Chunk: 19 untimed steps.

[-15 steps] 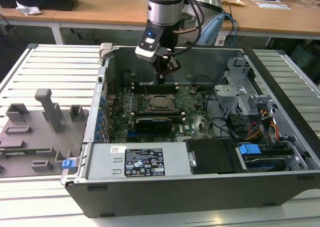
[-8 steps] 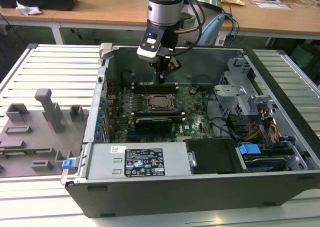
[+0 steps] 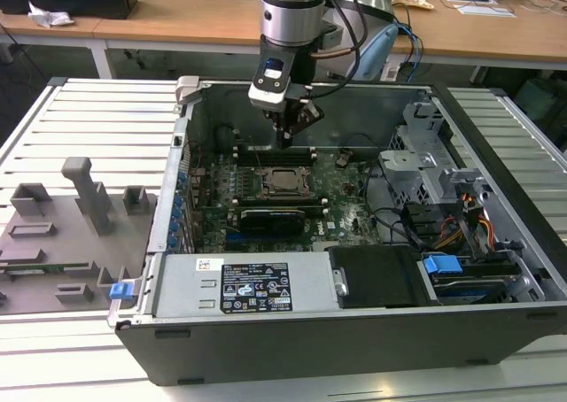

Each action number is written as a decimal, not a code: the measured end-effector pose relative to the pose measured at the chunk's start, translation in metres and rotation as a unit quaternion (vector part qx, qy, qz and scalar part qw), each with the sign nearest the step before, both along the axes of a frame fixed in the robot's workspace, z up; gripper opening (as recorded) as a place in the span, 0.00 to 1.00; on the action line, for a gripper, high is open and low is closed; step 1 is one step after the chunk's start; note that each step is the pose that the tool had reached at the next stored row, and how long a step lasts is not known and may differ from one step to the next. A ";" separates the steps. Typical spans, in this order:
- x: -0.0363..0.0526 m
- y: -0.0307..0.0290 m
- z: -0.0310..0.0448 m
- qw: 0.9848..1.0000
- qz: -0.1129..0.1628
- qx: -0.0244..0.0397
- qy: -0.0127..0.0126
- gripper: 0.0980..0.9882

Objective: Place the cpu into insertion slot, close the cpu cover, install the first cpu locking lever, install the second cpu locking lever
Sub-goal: 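Install the first cpu locking lever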

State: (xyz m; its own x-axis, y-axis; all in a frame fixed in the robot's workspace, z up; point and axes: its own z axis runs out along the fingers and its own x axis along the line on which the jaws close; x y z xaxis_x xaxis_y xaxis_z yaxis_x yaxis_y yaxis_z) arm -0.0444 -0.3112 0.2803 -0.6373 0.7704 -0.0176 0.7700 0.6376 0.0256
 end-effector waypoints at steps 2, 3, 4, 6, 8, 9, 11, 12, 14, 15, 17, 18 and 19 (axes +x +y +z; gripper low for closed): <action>0.0000 0.0000 0.0000 1.000 0.007 0.000 0.000 0.01; 0.0000 0.0000 0.0000 1.000 0.010 0.000 0.000 0.01; 0.0000 0.0000 0.0000 1.000 0.013 0.000 0.000 0.01; 0.0000 0.0000 0.0000 1.000 0.018 0.000 0.000 0.01; 0.0000 0.0000 0.0000 1.000 0.028 0.000 0.000 0.01; 0.0000 0.0000 0.0000 0.999 0.035 0.000 0.000 0.01; -0.0003 0.0000 0.0000 0.999 0.049 0.000 0.000 0.01; -0.0006 0.0000 0.0000 0.999 0.054 0.000 0.000 0.01; -0.0007 0.0000 0.0000 0.998 0.064 0.000 0.000 0.01; -0.0007 0.0000 0.0000 0.998 0.068 0.000 0.000 0.01; -0.0009 -0.0002 0.0000 0.997 0.071 0.000 0.000 0.01; -0.0010 -0.0003 0.0000 0.997 0.072 0.000 0.000 0.01; -0.0010 -0.0003 0.0000 0.997 0.072 0.000 0.000 0.01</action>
State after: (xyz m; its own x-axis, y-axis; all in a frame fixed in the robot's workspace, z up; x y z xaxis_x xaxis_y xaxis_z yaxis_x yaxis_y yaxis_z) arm -0.0454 -0.3114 0.2803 -0.7420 0.6701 -0.0175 0.6697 0.7422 0.0256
